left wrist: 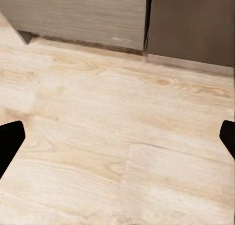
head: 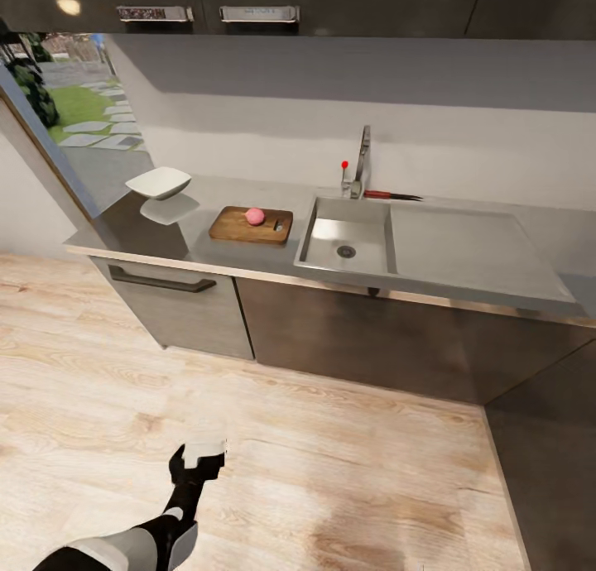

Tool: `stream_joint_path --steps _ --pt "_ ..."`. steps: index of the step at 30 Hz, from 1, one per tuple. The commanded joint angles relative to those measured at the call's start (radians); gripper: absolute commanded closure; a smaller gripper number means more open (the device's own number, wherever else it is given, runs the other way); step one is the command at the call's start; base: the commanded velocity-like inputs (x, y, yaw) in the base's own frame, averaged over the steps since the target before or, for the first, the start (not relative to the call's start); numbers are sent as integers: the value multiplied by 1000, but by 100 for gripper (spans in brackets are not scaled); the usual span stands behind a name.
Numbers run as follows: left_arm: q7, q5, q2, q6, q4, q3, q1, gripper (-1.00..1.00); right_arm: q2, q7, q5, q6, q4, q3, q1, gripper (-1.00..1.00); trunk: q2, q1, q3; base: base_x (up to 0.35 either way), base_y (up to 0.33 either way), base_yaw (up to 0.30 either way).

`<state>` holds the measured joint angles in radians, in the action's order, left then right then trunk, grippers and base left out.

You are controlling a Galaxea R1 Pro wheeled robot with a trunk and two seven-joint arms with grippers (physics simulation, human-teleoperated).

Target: In the kitchen, take the Vidalia onion out of the sink, dice it on the chopping board with the paring knife, put the diced onion into the bowl on the countertop, then place both the paring knife and the chopping board into the sink.

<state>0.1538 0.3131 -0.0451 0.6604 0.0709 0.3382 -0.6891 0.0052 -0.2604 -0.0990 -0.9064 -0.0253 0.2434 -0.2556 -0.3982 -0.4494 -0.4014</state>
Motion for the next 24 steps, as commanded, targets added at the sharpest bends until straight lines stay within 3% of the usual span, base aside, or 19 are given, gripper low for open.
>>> stream_joint_path --steps 1,5,9,13,17,24 --pt "5 0 2 51 7 10 40 -100 -18 5 -15 65 -30 0 -1 -100 -2 -1 -1 0 0 0" --pt "6 0 16 181 11 10 129 -100 -40 21 -12 166 -139 2 -1 -100 -2 -1 -1 0 0 0" --pt "9 1 25 226 12 10 168 -100 -45 26 -12 229 -201 2 -1 -100 -2 -1 -1 0 0 0" --pt "9 1 60 245 12 10 196 -100 -44 47 -11 329 -335 -1 -1 -100 -2 -1 -1 0 0 0" --pt "8 1 68 245 12 10 211 -100 -42 112 -12 313 -354 -5 -1 -100 -2 -1 -1 0 0 0" --pt "8 1 77 223 12 10 224 -100 -48 251 -14 129 -303 -3 -1 -100 -2 -1 -1 0 0 0"
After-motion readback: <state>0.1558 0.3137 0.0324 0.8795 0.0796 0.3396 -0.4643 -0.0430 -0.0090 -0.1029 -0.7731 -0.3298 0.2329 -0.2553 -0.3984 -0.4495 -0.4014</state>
